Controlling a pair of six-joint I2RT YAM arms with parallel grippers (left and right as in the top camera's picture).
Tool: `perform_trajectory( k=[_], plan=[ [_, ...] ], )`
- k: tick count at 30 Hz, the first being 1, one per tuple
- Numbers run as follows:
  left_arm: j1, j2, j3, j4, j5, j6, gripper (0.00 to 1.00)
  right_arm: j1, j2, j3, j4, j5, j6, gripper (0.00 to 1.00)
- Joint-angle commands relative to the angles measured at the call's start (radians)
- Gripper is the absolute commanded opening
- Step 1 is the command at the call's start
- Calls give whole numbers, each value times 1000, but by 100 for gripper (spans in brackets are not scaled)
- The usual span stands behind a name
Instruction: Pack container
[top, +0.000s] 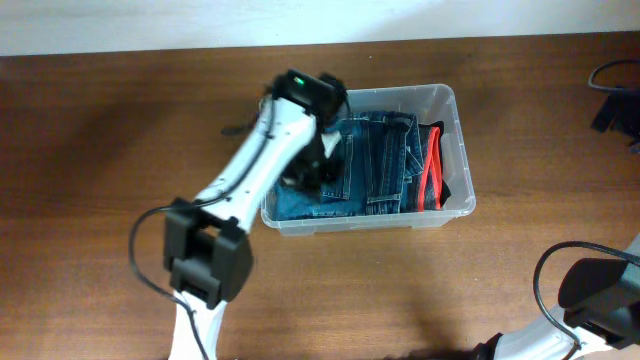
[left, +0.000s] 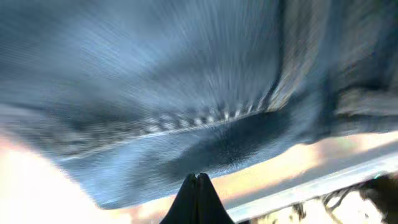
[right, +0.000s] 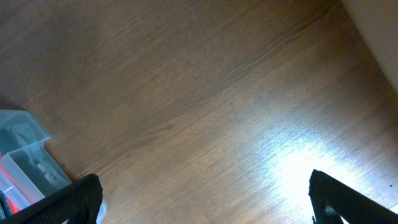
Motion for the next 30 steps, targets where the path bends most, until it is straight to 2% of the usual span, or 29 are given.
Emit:
perform_trajectory(
  k=[1,4,6,7,8,11,18,30],
  plan=[
    [97,-166,148,22,-52,8,0,-3,1,-5,0,-2,4,99],
    [204,-233,221,23,-146,-40,1,-3,1,-5,0,-2,4,99],
    [288,-275,244,22,-173,-40,15,-3,1,-5,0,-2,4,99],
    [333,-294,247,23,-180,-40,33,-3,1,-5,0,-2,4,98],
    [377,-311,247,25,-179,-41,59,-3,1,-5,0,-2,4,99],
    [492,-334,247,18,-179,-40,99,-3,1,-5,0,-2,4,99],
    [624,-335,242,-2,-179,-40,100,-3,1,-5,0,-2,4,99],
    [640,-335,242,-2,-179,-40,99,-3,1,-5,0,-2,4,98]
  ],
)
